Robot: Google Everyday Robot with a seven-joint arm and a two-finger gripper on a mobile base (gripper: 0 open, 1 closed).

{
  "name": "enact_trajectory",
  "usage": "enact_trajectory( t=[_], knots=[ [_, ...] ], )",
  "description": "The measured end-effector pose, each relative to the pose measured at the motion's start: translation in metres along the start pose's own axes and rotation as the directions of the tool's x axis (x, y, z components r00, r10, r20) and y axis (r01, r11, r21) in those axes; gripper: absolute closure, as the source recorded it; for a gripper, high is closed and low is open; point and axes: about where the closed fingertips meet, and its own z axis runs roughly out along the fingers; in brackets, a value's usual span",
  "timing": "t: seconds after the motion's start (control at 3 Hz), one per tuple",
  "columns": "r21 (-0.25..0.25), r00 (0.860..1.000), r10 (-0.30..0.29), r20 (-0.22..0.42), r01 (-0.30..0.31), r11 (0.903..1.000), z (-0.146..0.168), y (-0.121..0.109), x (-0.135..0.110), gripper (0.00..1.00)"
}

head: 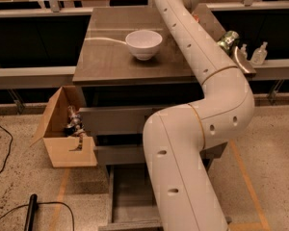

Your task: Place coke can into bottom drawer

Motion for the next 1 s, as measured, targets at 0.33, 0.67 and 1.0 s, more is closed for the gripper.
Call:
enact_trajectory(
  t=[0.33,0.67,1.0],
  knots=[
    [-0.012,1.000,0.000,0.011,0.000,0.9999,-0.001,0.001,-0.003,0.93],
    [-0.005,0.999,0.052,-0.006,-0.052,0.9986,-0.017,0.000,0.011,1.00],
    [0.051,0.987,0.149,-0.064,-0.146,0.9880,-0.056,-0.007,0.053,1.00]
  ],
)
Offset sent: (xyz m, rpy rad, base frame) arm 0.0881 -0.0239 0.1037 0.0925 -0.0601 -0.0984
